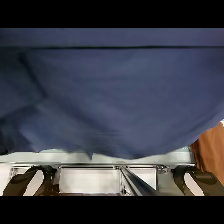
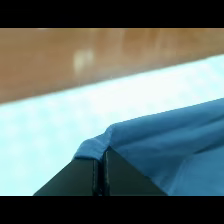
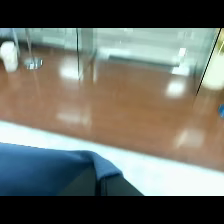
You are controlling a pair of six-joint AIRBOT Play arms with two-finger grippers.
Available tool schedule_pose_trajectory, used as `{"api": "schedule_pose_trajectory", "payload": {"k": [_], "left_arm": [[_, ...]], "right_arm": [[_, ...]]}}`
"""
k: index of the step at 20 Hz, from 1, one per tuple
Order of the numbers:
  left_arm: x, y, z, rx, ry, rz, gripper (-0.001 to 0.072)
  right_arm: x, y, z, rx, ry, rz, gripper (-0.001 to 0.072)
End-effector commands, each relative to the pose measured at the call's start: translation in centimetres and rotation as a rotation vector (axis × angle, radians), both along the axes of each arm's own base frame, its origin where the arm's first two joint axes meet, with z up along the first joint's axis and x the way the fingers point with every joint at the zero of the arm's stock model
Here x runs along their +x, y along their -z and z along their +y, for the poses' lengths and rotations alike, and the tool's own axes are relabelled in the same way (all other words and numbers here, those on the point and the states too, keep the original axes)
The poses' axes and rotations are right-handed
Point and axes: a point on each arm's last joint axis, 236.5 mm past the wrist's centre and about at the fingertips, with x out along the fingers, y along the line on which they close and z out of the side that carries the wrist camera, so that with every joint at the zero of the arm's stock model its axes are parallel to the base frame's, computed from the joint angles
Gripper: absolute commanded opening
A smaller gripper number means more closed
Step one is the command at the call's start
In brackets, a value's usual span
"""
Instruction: Fold the shirts.
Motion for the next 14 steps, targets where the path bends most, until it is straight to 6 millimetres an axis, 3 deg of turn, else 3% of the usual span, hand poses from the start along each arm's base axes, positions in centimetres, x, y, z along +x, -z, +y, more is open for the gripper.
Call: {"api": "schedule_pose_trajectory", "payload": {"k": [1,5,9,12,14], "left_arm": [[2.9,5.5,0.9,-0.035,0.006,0.197,0.0031],[8.8,16.6,1.4,-0.140,0.019,0.519,0.0031],[17.9,28.0,0.8,-0.254,-0.071,0.609,0.0031],[25.6,33.6,1.3,-0.295,-0.172,0.567,0.0031],[28.9,36.7,1.2,-0.303,-0.192,0.592,0.0031]], "right_arm": [[3.2,6.2,-0.2,0.013,0.001,0.183,0.0022],[10.2,17.9,0.4,0.071,-0.026,0.458,0.0022],[18.3,30.6,-0.7,0.129,0.035,0.682,0.0022],[25.1,36.3,-0.4,0.180,0.034,0.721,0.0022],[28.6,38.6,0.9,0.237,-0.015,0.767,0.0022]]}}
